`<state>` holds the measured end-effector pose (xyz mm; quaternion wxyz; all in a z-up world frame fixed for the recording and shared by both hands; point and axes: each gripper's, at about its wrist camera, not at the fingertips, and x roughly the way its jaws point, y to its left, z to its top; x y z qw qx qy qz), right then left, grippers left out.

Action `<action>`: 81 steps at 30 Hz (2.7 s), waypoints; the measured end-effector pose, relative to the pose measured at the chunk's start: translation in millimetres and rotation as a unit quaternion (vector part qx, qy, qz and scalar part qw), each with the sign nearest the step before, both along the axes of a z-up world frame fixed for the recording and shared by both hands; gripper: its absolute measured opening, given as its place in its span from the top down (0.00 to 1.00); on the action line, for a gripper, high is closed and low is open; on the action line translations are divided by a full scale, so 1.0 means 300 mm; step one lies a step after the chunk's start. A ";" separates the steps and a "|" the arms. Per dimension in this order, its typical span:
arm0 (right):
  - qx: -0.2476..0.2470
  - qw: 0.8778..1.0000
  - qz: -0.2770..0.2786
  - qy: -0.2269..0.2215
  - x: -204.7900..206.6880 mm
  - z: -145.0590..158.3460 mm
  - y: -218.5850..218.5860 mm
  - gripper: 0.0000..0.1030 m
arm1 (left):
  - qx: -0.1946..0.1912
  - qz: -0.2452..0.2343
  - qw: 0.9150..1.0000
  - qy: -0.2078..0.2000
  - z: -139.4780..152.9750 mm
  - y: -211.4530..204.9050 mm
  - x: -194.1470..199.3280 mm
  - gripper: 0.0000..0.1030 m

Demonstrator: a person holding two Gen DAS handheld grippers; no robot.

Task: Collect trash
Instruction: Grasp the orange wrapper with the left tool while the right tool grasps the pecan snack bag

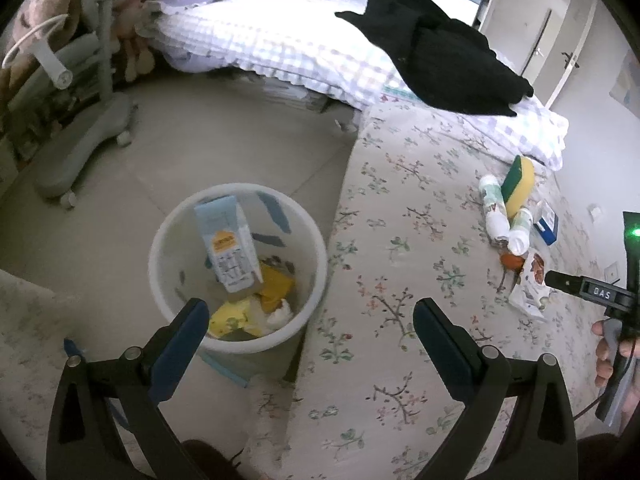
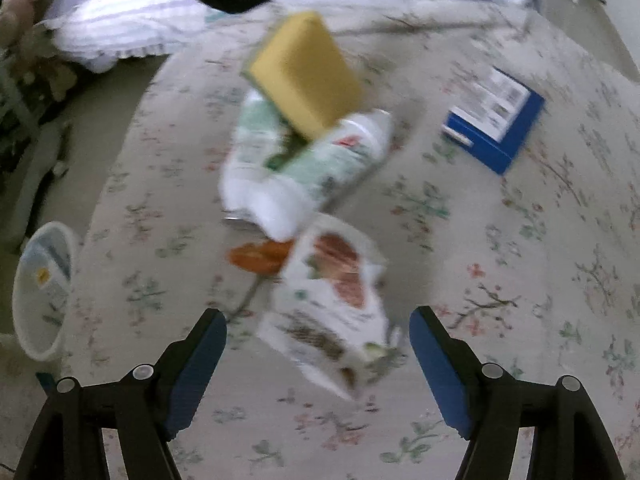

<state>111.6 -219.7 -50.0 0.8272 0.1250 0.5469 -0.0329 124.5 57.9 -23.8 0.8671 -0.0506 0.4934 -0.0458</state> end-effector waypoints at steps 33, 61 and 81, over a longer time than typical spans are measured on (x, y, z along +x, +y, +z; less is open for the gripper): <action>0.042 0.997 -0.071 -0.012 -0.113 0.036 -0.291 0.57 | -0.017 -0.162 0.987 0.004 -0.115 -0.621 0.107 0.00; 0.045 0.994 -0.100 -0.016 -0.176 0.038 -0.454 0.57 | -0.075 -0.220 0.973 -0.015 -0.240 -0.825 0.186 0.79; 0.051 0.995 -0.068 -0.043 -0.132 0.127 -0.277 0.57 | -0.072 -0.192 0.978 -0.048 -0.081 -0.600 0.106 0.80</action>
